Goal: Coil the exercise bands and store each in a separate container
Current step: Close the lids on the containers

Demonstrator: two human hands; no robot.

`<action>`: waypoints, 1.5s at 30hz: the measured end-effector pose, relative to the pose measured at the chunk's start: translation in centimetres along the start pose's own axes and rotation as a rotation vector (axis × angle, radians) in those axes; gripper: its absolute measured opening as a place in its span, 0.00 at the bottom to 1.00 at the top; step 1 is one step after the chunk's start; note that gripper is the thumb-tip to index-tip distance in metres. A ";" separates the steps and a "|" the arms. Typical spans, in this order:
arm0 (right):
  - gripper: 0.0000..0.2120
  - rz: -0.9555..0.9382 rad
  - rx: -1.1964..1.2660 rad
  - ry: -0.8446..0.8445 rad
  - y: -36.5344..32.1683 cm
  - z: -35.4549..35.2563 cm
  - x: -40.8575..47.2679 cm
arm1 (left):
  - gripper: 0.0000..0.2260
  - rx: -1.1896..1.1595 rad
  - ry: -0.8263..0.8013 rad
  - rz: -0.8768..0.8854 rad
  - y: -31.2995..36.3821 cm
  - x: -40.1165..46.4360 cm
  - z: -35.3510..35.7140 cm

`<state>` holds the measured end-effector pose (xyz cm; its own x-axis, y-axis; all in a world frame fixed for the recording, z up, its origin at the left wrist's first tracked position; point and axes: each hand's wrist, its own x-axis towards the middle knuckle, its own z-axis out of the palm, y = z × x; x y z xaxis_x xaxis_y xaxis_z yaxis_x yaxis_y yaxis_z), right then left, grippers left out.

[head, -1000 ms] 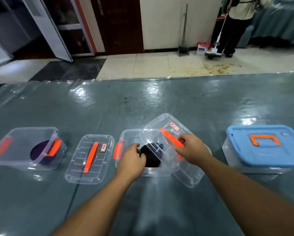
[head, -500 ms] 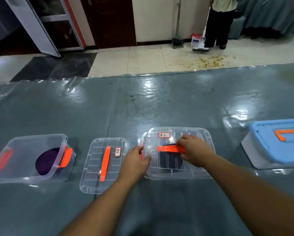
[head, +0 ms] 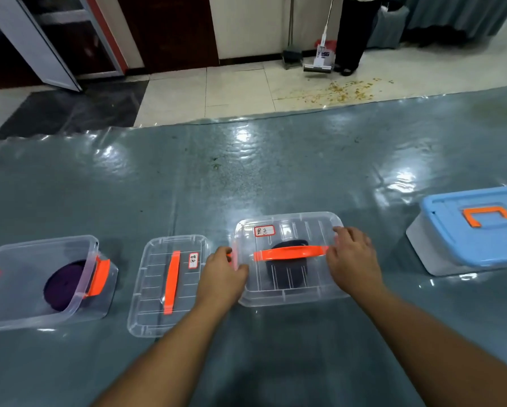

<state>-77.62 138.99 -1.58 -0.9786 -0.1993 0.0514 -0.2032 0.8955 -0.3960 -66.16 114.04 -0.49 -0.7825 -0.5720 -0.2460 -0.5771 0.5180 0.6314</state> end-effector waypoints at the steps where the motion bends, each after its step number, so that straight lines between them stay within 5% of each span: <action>1: 0.19 0.068 0.024 -0.003 0.6 0.0 0.0 | 0.18 0.000 0.012 -0.009 0.1 0.1 0.1; 12: 0.08 0.176 0.188 -0.149 1.9 -0.7 1.6 | 0.11 0.058 0.026 -0.100 0.2 0.3 1.3; 18: 0.14 0.364 0.357 -0.193 2.8 -0.9 2.2 | 0.12 -0.023 -0.014 -0.165 0.0 1.3 0.6; 23: 0.34 0.504 0.452 -0.276 3.5 -0.5 2.8 | 0.27 -0.244 -0.088 -0.299 0.1 1.6 0.8; 26: 0.37 0.546 0.549 -0.312 3.8 -0.5 3.2 | 0.28 -0.291 -0.069 -0.331 -0.2 1.6 1.1; 29: 0.32 0.552 0.579 -0.327 3.8 -0.5 3.4 | 0.15 -0.349 -0.034 -0.325 -0.4 1.6 1.2; 35: 0.07 0.541 0.634 -0.311 4.0 -0.5 3.3 | 0.22 -0.368 0.034 -0.267 -0.4 1.4 2.1; 41: 0.22 0.564 0.680 -0.304 3.5 -0.8 3.3 | 0.20 -0.340 0.045 -0.231 -0.6 1.4 2.4; 45: 0.21 0.518 0.617 -0.295 3.0 -0.8 3.1 | 0.20 -0.301 0.070 -0.232 -0.1 1.4 2.6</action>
<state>-81.27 141.35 -1.86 -0.8768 0.0031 -0.4808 0.4053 0.5429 -0.7356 -67.76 114.87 -2.83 -0.6151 -0.6996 -0.3636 -0.6347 0.1657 0.7548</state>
